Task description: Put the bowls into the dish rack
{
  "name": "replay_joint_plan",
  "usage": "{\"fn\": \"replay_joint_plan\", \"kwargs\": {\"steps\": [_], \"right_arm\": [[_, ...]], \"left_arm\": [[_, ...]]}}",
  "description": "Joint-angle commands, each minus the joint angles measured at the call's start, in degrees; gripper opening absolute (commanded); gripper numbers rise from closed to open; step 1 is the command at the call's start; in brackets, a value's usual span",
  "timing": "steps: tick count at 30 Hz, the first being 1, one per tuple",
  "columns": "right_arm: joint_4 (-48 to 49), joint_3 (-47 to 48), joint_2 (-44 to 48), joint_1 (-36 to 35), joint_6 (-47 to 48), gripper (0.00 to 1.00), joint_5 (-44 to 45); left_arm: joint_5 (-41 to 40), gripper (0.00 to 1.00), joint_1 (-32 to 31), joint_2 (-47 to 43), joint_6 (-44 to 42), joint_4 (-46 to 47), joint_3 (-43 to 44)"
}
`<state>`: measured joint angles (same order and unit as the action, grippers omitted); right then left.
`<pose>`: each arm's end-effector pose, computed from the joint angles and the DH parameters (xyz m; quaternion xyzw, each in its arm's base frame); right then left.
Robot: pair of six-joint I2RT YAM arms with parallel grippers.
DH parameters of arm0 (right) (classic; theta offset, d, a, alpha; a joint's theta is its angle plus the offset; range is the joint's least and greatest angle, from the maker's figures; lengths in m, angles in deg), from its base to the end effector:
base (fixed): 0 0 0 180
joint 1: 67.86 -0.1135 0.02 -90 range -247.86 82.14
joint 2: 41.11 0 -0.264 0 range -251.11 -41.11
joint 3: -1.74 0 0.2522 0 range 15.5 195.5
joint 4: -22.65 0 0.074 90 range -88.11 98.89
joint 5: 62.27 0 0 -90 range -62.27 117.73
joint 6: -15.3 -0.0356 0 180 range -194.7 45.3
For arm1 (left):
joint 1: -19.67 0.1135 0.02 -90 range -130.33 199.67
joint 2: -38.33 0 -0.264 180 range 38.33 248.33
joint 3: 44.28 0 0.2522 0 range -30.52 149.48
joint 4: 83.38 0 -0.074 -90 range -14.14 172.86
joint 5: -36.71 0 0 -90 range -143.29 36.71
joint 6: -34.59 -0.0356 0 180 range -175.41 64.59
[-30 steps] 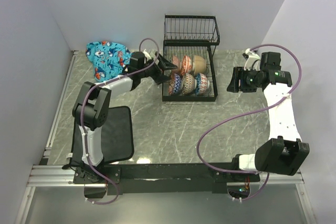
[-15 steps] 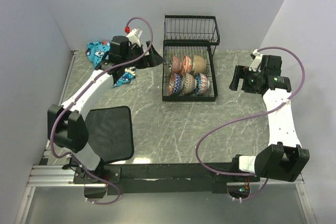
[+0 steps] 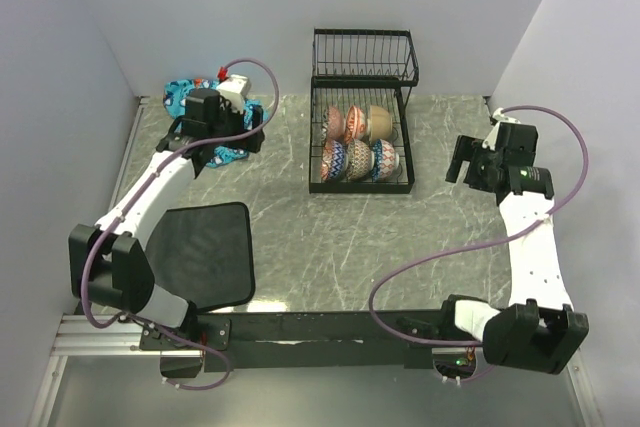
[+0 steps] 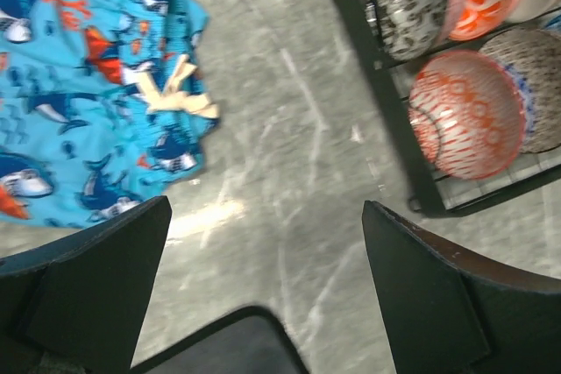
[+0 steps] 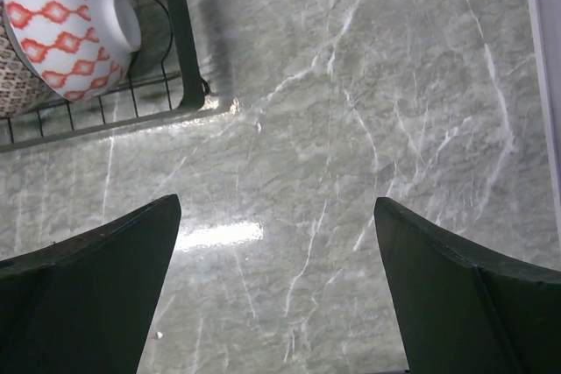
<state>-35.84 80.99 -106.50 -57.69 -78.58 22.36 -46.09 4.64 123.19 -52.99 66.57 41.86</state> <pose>0.2297 -0.0378 0.3370 0.0948 0.9169 0.0220 0.3870 0.3314 -0.0936 0.3295 0.1261 0.8502 -0.1305 0.4942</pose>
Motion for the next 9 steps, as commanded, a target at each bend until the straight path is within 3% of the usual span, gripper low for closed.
{"fn": "replay_joint_plan", "kwargs": {"steps": [1,9], "right_arm": [[3.95,-0.02,3.59,0.37,-2.00,1.00,0.97],[6.06,-1.16,6.23,0.28,-3.50,1.00,0.27]], "left_arm": [[-1.93,0.97,2.62,-3.82,-5.23,-0.14,0.04],[-2.55,0.97,9.75,-6.28,1.18,0.21,-0.66]]}}
